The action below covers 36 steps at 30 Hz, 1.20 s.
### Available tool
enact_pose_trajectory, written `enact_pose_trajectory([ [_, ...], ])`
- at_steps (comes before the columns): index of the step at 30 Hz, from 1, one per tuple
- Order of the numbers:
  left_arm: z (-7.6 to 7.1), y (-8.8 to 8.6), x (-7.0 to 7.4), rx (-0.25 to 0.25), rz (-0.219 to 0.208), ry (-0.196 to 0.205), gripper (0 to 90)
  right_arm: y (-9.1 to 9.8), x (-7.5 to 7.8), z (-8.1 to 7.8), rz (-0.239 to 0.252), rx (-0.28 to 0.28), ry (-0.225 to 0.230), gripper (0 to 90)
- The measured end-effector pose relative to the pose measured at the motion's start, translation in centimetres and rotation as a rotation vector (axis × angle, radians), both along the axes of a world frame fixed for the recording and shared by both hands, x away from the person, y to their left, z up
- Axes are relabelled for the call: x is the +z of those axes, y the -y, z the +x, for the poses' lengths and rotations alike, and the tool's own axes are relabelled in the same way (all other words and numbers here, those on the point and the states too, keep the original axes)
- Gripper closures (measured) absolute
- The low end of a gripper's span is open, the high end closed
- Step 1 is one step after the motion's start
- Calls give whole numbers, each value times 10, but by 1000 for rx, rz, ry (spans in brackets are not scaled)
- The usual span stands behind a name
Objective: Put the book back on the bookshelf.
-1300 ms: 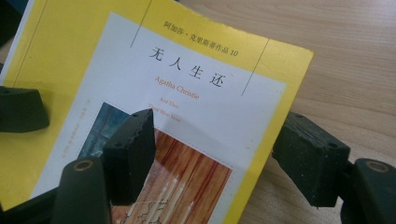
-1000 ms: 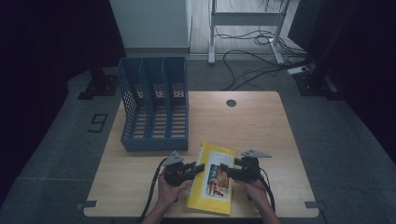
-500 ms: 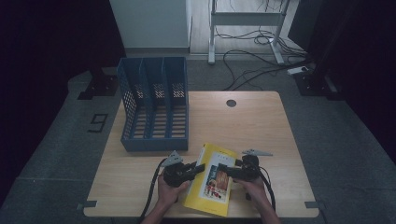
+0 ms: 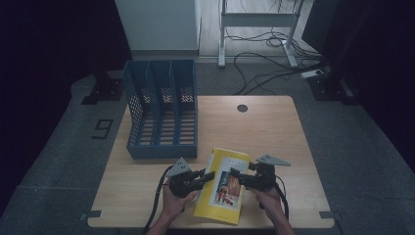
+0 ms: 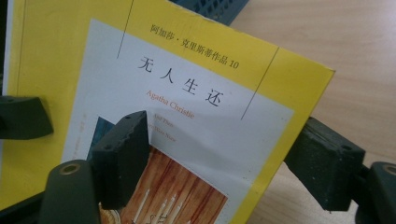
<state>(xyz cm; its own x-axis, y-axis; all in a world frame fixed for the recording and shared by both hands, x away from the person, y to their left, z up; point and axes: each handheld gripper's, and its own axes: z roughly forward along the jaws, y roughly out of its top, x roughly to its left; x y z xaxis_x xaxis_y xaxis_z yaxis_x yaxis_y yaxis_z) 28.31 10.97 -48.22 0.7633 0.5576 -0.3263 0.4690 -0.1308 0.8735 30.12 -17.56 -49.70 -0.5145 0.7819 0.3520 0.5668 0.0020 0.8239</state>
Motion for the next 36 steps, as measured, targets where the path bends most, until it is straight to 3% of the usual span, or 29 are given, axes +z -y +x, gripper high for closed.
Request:
enact_pose_trajectory([
  [8,0,-1,2,-19,0,-5,733,0,10,-7,-33,-11,68,269],
  [22,0,0,3,-39,-4,-5,719,1,18,-13,-18,-17,136,332],
  [36,2,-1,4,-40,-3,-19,676,-4,20,-17,-24,18,174,347],
])
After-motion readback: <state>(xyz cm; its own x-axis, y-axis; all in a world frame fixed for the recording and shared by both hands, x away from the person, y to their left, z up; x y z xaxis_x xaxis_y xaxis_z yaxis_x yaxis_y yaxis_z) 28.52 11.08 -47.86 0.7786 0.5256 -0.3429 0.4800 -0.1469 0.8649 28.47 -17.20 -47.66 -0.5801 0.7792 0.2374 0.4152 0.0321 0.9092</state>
